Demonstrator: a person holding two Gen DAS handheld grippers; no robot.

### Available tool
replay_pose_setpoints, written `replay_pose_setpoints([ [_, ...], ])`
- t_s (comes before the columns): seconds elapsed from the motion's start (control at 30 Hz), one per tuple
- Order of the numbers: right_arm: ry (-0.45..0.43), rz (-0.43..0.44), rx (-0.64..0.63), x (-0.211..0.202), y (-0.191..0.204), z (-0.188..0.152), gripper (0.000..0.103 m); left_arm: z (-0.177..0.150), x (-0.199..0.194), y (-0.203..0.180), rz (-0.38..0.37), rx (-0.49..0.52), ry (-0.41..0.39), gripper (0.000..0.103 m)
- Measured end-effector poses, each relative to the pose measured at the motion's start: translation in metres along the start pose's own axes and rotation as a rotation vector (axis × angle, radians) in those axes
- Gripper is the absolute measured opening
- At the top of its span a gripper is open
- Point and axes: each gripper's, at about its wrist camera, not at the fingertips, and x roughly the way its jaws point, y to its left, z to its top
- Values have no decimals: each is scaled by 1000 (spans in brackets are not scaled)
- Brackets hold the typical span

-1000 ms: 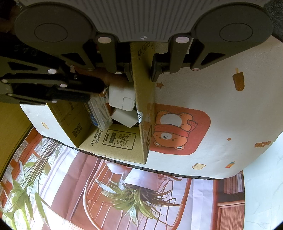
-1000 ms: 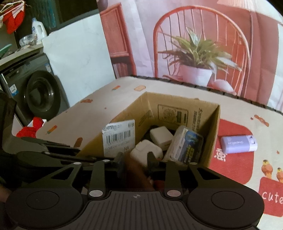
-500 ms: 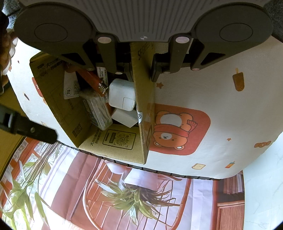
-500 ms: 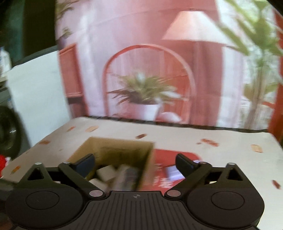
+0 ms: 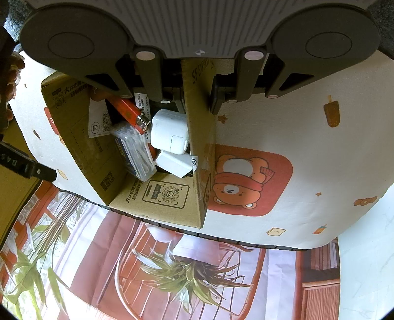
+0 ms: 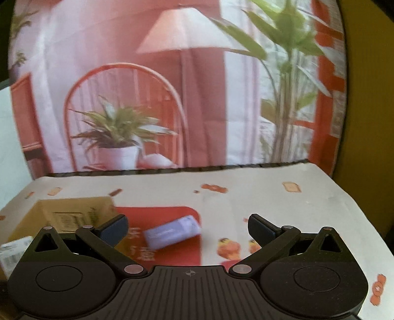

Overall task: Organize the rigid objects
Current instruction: 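Move the right gripper to the lavender power bank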

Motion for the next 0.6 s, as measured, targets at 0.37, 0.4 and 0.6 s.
replay_pose_setpoints([
  [0.37, 40, -35, 25, 15, -15, -18, 103, 0, 0, 0, -1, -1, 0, 21],
  [0.4, 50, -34, 32, 17, -16, -20, 103, 0, 0, 0, -1, -1, 0, 21],
  [0.6, 87, -50, 68, 26, -22, -27, 103, 0, 0, 0, -1, 0, 0, 21],
])
